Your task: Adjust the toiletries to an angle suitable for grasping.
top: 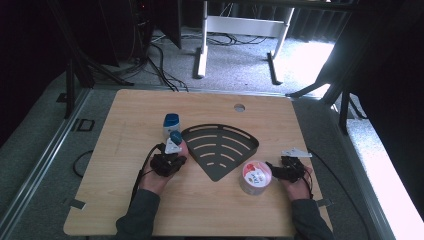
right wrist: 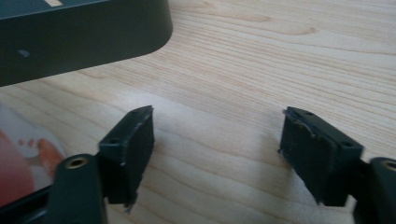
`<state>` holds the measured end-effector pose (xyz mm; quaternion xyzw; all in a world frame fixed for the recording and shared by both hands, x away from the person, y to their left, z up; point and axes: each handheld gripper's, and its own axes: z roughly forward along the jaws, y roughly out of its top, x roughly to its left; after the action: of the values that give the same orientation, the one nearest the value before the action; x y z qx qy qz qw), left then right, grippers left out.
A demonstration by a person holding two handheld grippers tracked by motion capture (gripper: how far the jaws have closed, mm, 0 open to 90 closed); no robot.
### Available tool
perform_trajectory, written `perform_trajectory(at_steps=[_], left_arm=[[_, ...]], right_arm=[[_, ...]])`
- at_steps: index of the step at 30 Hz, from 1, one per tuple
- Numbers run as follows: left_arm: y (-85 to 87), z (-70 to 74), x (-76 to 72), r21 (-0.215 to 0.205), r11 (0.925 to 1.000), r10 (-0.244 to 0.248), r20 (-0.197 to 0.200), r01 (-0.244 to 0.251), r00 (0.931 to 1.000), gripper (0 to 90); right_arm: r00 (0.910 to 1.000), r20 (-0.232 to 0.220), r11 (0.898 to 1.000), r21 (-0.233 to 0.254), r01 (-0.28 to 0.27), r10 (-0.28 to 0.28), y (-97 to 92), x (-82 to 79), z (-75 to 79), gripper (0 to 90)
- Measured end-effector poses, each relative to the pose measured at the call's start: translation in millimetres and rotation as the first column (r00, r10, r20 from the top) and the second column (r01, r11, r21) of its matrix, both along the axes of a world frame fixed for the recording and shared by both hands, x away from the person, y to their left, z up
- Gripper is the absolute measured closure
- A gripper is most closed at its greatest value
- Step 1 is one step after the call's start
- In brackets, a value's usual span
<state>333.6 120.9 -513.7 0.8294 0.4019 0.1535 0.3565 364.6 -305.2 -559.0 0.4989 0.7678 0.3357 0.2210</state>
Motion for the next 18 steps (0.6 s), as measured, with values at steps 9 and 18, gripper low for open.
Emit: perform_trajectory(at_steps=[9, 18], left_arm=[[-3.5, -14.2, -11.7, -0.013, 0.9990, -0.042, -0.010, 0.042, 0.9991, 83.8], [-7.2, -27.2, -19.0, -0.017, 0.9972, -0.073, -0.041, 0.072, 0.9965, 82.0]], right_arm=[[0.9997, 0.006, 1.000, 0.001, -0.025, 0.025, 0.4, -6.3, 2.2, 48.4], [0.9922, -0.017, 0.990, 0.075, -0.122, 0.124, -1.5, -16.1, 5.7, 83.3]])
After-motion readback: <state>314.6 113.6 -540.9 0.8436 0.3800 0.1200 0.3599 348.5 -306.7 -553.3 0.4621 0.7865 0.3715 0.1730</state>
